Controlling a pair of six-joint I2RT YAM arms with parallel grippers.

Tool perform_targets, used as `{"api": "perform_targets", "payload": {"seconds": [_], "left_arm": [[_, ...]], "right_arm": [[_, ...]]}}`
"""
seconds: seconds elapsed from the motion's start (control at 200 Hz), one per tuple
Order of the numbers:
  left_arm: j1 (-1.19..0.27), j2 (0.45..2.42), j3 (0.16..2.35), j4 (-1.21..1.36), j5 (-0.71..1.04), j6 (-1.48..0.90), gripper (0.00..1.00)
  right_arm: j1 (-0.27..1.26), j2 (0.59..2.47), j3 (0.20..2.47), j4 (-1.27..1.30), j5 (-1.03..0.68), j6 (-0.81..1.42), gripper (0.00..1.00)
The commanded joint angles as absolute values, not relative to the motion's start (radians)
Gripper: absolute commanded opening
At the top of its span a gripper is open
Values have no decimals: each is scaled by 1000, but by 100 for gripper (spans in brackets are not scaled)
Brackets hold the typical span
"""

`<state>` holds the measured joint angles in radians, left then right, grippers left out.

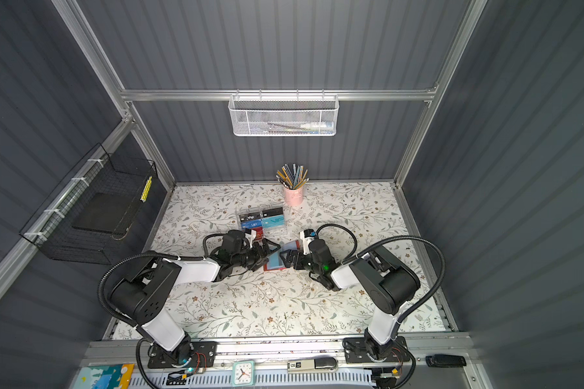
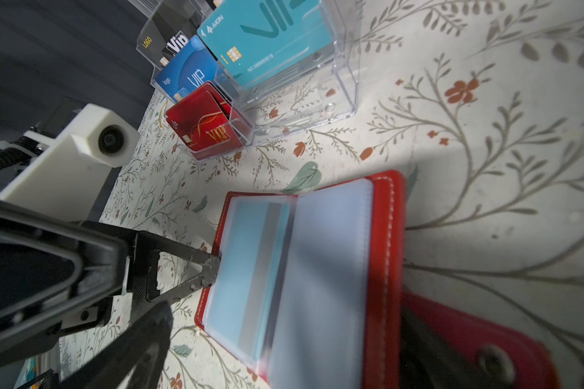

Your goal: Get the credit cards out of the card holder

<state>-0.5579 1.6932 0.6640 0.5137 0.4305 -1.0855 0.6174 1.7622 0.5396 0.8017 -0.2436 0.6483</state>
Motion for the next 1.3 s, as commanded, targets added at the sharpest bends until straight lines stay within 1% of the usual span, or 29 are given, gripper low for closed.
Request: {"api": "perform_targets", "payload": {"seconds": [0.0,0.56,0.961,1.296], "left_arm": [[-568,1695,647,550,445,-1111,100],[-574,1674,662,569,433,-1126,100],[-583,1648,715,518,419,-1119,100],[-602,1667,749,510,410,-1121,100]], "right_arm": [[623,1823,504,641,-275,684,99],[631,1846,500,666,-287,695,99],[631,1820,479,678,-302,698,99],[628,1806,443,713,-313,710,99]]}}
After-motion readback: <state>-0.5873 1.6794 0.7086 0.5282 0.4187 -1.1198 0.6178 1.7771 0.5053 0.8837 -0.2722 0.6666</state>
